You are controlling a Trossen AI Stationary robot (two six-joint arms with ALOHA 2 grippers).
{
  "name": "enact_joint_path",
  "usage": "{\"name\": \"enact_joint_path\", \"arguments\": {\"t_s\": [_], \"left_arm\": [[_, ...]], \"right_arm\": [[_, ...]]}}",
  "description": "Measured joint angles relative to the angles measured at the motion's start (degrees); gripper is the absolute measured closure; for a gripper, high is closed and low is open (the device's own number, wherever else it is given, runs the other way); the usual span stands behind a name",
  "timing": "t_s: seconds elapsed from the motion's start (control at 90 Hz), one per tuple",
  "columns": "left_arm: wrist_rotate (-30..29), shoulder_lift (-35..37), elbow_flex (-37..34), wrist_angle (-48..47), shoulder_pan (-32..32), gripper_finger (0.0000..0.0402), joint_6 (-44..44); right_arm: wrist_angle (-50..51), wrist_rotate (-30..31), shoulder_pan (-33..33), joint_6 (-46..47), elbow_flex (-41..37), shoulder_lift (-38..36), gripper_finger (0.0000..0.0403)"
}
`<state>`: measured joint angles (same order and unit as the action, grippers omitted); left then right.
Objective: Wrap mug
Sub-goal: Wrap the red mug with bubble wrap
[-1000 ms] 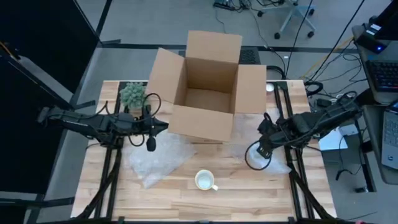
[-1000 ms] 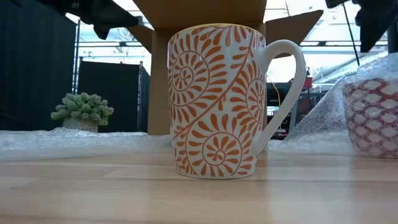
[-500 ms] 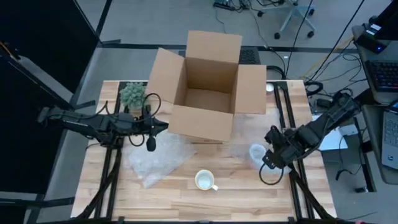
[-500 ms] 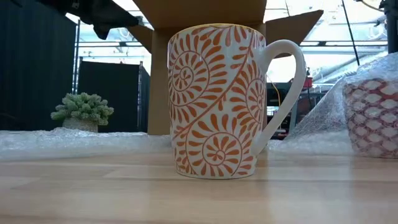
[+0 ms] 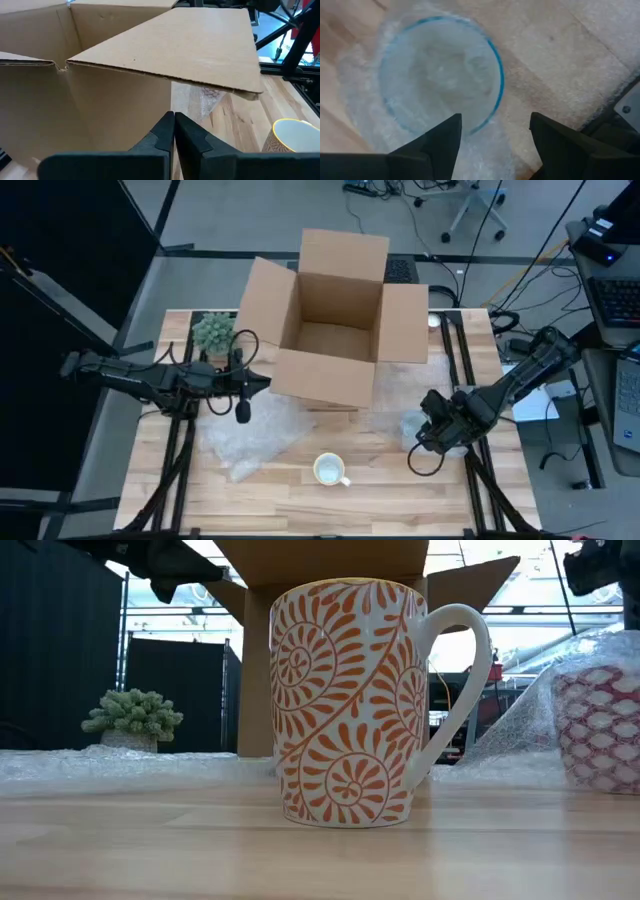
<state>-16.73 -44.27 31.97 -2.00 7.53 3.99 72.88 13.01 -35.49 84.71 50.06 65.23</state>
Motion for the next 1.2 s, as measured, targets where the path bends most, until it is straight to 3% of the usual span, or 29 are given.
{"name": "enact_joint_path", "arguments": {"t_s": [0.511, 0.944, 1.2], "left_arm": [[0.0, 0.0, 0.01, -0.55, 0.0, 0.0402, -0.33], [0.0, 0.0, 0.01, 0.31, -0.01, 0.0402, -0.33], [0.0, 0.0, 0.01, 0.3, 0.0, 0.0402, -0.37]], "right_arm": [[-10.76, 0.93, 4.87, 0.17, -9.32, 0.0, 0.0159], [-10.96, 1.85, 5.55, -7.17, -8.44, -0.97, 0.0156], [-10.62, 2.45, 6.95, -10.48, -8.19, -1.75, 0.0122]]}}
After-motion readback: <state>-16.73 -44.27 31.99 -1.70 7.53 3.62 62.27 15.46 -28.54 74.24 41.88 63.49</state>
